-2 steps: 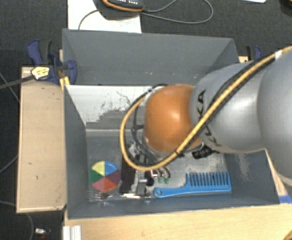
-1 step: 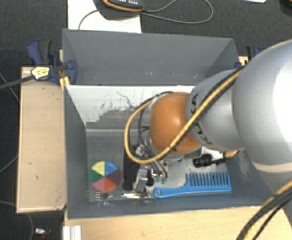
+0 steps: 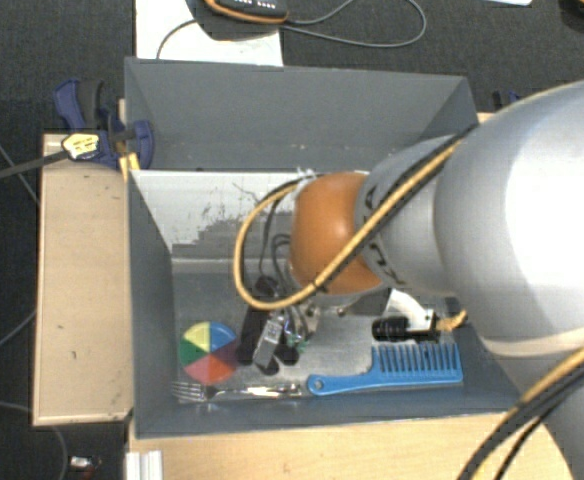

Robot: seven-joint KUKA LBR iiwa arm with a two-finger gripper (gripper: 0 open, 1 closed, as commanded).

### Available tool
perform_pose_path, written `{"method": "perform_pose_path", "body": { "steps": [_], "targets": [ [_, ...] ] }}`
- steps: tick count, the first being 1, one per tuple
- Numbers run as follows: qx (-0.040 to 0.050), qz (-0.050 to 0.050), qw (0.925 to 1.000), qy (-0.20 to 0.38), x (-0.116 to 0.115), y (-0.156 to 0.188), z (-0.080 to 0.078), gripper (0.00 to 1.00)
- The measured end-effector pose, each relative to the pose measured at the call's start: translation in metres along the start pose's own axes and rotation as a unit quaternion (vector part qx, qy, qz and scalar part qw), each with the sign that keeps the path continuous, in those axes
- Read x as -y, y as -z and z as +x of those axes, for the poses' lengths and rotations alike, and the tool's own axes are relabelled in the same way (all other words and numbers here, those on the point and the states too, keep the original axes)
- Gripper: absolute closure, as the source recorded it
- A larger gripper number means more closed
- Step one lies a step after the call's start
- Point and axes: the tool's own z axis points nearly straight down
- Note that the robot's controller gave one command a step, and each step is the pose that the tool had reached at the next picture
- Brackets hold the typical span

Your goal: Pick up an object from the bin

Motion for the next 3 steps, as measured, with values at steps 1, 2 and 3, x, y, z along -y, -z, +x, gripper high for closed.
{"method": "perform_pose_path", "body": {
  "steps": [1, 2, 3],
  "targets": [
    [0.0003, 0.000, 0.9968, 0.080, 0.0134, -0.0035, 0.0065, 0.00],
    [0.0007, -0.001, 0.9987, 0.051, 0.0074, -0.0019, 0.0039, 0.00],
    [0.0030, -0.002, 0.9974, 0.072, 0.0112, -0.0010, 0.0040, 1.00]
  ]
}}
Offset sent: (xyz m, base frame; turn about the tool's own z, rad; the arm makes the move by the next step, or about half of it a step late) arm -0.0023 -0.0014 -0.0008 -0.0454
